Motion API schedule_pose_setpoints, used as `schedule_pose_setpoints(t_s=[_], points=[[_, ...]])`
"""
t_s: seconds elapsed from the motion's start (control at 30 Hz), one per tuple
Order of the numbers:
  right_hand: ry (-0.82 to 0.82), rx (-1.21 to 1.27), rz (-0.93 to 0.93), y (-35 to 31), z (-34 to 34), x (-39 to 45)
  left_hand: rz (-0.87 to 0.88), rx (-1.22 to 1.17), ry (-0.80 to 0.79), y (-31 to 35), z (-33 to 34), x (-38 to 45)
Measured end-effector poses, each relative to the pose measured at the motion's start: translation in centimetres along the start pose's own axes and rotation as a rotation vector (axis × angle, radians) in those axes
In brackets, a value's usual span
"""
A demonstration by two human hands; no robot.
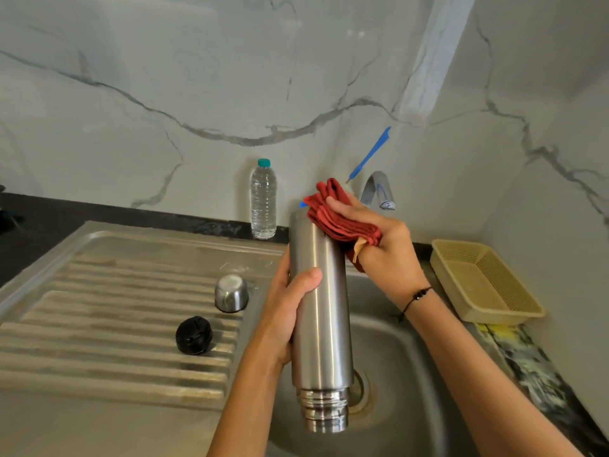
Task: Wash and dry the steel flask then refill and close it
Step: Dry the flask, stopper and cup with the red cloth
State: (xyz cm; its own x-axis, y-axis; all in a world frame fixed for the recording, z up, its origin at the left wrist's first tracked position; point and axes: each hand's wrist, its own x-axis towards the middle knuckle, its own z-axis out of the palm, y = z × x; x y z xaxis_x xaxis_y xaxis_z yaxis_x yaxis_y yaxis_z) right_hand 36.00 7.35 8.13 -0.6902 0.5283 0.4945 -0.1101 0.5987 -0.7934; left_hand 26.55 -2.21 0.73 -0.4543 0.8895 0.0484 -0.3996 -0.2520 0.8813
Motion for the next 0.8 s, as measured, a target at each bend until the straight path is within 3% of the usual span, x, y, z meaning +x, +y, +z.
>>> schedule_pose_setpoints(t_s=[0.13, 0.23, 0.37, 0.53, 0.7, 0.8], points=[[0.087, 0.216, 0.082, -0.9, 0.2, -0.5, -0.103, -0.086, -0.062, -0.3, 0.2, 0.1], [0.193, 0.187, 0.200, -0.2, 0.5, -0.6, -0.161, -0.111, -0.085, -0.6, -0.3, 0.1], [0.264, 0.199, 0.219, 2.4, 0.7, 0.0, -0.173, -0.104, 0.003, -0.4, -1.4, 0.2], [0.186, 0.231, 0.067, 1.1, 1.0, 1.3, -0.104, -0.076, 0.092, 0.4, -1.7, 0.4], [-0.050, -0.369, -0.190, 0.6, 2.5, 1.3, -0.029, 0.077, 0.106, 1.0, -2.1, 0.7], [-0.038, -0.338, -0.195, 0.5, 2.6, 1.1, -0.008, 0.113, 0.119, 1.1, -2.3, 0.6]])
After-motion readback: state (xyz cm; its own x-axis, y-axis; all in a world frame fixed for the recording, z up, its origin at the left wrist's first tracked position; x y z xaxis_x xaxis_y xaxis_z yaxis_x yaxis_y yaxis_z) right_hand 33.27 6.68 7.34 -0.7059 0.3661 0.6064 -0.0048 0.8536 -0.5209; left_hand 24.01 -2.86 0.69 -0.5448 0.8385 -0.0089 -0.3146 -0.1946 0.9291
